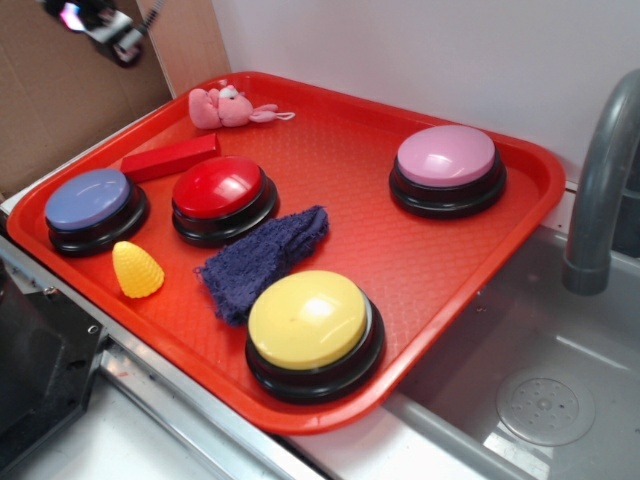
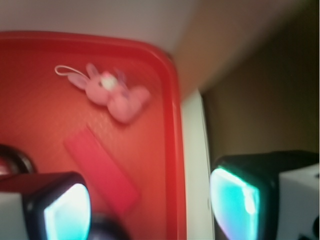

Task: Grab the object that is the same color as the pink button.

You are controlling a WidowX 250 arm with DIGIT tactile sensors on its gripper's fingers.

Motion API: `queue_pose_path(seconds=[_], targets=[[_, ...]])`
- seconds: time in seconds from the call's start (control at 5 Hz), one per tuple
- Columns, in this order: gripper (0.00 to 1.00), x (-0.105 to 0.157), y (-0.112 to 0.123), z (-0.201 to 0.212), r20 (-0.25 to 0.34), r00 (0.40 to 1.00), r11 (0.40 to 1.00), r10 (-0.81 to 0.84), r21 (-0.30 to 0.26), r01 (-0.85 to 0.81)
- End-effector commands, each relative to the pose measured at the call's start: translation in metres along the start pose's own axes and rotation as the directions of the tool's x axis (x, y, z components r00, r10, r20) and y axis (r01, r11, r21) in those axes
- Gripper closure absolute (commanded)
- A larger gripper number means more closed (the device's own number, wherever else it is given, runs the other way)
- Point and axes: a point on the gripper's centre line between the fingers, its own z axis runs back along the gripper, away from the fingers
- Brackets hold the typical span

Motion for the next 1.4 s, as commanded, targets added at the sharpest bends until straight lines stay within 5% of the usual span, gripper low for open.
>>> queue_pose_path(seconds=[0.0, 0.6, 1.0, 1.2], targets=[[0.00, 0.056, 0.002, -0.016, 0.064, 0.992, 0.993, -0.110, -0.031, 0.112], [0.00, 0.049, 0.022, -0.075, 0.061, 0.995, 0.989, -0.079, -0.124, 0.086], [0.00, 0.041, 0.009, -0.097, 0.037, 0.995, 0.981, -0.092, -0.166, 0.097], [1.00, 0.036, 0.004, -0.101, 0.037, 0.997, 0.984, -0.066, -0.161, 0.072]])
